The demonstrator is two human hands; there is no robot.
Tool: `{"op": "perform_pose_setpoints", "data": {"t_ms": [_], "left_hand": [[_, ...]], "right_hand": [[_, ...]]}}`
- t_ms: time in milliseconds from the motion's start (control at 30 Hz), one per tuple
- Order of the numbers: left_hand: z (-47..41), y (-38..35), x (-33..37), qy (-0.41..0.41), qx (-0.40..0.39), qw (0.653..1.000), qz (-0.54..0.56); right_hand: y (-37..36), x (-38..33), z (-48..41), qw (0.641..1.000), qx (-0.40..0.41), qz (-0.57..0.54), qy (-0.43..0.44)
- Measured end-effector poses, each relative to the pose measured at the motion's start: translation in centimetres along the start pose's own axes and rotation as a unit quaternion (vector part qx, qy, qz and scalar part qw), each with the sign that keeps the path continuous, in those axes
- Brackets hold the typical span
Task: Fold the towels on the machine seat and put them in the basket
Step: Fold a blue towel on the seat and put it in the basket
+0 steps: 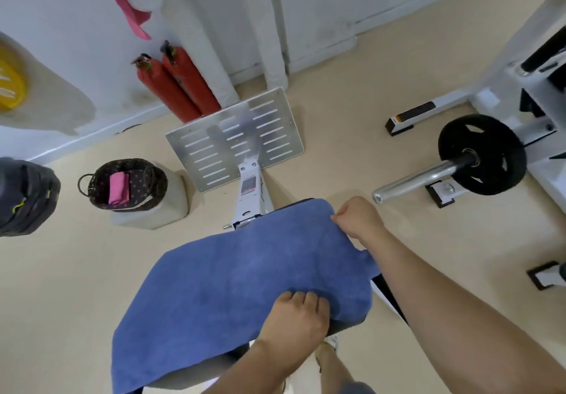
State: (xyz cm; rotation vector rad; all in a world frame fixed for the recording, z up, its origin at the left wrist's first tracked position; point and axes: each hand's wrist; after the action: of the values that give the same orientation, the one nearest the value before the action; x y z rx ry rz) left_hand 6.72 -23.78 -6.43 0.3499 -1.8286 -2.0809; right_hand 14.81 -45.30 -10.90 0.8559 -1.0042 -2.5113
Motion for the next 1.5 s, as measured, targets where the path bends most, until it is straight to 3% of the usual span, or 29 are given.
{"op": "perform_pose_setpoints", "data": {"t_ms": [133,267,400,467,567,633,733,900,1033,1200,1367,1500], "left_hand": [[-0.1,0.1,0.5,-0.004,0.018,1.000,0.003],[-0.4,0.1,1.8,0.045,0.030,0.998,0.024],[0.4,1.9,0.8,0.151,0.022,0.985,0.078],[2.7,3.0,-0.6,0.235,0.073,0.961,0.127],[8.9,4.1,-3.7,0.427,0.117,0.880,0.171],[13.8,4.2,-6.5,0.555,0.114,0.799,0.200],[20.7,2.9,-10.0,0.678,0.169,0.682,0.216],[25.8,-0.4,-12.8,0.739,0.130,0.537,0.385],[26.7,-1.4,-14.1,0.724,0.178,0.375,0.551],[28.3,-1.9,-15.8,0.674,0.082,0.307,0.667],[29.4,-2.7,-16.8,0.649,0.128,0.249,0.707],[29.5,-2.5,-16.8,0.647,0.154,0.222,0.713]], "right_hand": [[0.5,0.1,0.5,0.992,0.054,0.105,0.043],[1.0,-0.7,1.4,0.971,0.130,0.167,0.113],[0.4,-2.8,4.0,0.956,0.160,0.158,0.186],[-0.6,-4.3,6.6,0.949,0.151,0.135,0.240],[-3.6,-6.7,12.1,0.923,0.118,0.113,0.349],[-6.6,-8.5,15.7,0.887,0.101,0.122,0.434],[-11.3,-10.5,19.7,0.841,0.062,0.141,0.518],[-17.7,-12.9,24.5,0.811,0.027,0.188,0.554],[-21.3,-13.8,26.7,0.803,-0.003,0.238,0.547],[-23.9,-14.6,28.8,0.798,0.023,0.291,0.527],[-25.4,-15.1,29.3,0.799,0.088,0.295,0.516],[-26.7,-15.7,29.7,0.800,0.109,0.280,0.520]]}}
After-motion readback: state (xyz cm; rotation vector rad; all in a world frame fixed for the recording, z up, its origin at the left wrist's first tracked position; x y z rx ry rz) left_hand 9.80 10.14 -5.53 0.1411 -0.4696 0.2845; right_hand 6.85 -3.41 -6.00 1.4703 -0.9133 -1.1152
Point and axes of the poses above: each hand's wrist, its own z-axis away from the middle knuckle, its own y-axis out of the back of the hand, x = y × z, and after that the axes turned 10 degrees about x, right-handed
